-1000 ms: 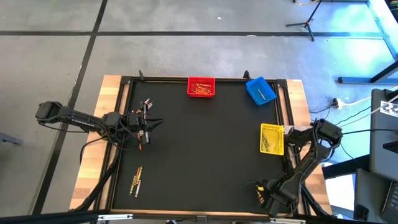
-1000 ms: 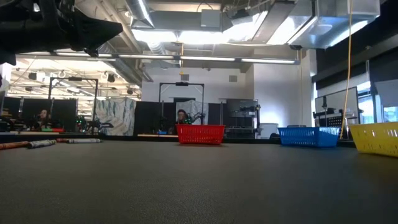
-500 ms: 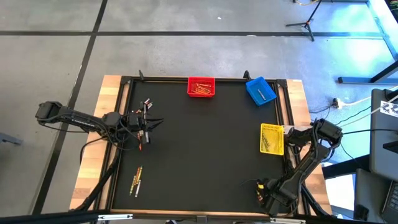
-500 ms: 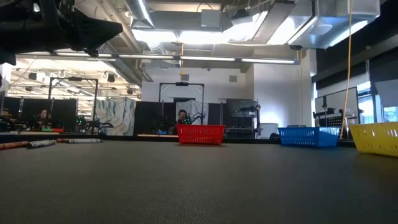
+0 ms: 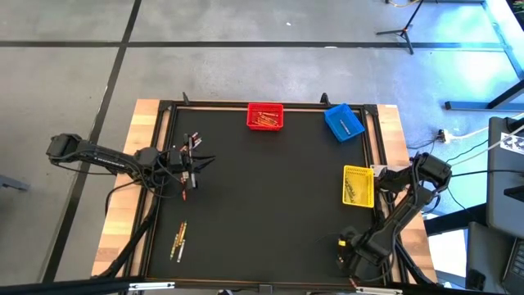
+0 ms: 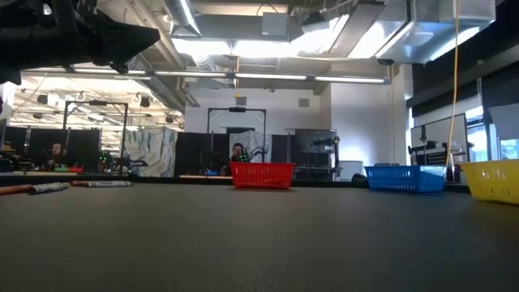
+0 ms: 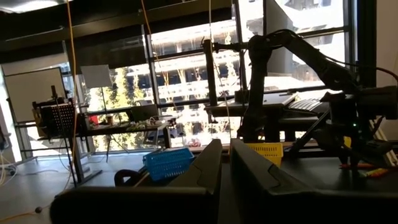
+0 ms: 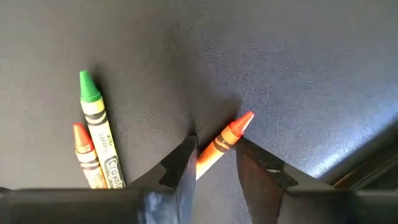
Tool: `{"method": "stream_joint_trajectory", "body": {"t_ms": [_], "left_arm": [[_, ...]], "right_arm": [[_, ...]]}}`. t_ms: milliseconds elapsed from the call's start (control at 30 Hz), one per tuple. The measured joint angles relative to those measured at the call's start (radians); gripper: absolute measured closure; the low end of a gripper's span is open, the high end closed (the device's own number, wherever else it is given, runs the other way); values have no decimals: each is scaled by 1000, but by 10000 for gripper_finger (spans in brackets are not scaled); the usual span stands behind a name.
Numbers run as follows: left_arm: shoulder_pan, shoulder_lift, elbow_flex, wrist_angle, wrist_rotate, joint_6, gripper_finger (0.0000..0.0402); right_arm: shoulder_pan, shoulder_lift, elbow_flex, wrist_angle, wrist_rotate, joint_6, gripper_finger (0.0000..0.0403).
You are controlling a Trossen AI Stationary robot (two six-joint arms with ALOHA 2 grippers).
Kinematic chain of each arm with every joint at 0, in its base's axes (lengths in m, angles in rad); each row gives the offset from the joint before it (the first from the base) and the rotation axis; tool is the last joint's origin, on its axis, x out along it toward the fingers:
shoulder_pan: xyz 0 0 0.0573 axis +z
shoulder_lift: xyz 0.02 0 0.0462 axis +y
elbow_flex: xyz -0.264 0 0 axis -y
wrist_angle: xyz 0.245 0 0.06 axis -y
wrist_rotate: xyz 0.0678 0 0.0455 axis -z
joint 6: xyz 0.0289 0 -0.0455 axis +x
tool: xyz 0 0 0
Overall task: Sort crayons
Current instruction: Put the orange crayon into the red bin
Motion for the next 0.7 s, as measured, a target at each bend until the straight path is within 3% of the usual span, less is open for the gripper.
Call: {"method": "stream_joint_trajectory", "body": {"t_ms": [400, 700], "left_arm": [[0, 0, 0, 8, 2, 1, 376], [0, 0, 0, 8, 2, 36, 376]], "right_arm": [[1, -5, 11, -10, 24, -144, 383], [-91, 2, 82, -104, 138, -379, 392]]}}
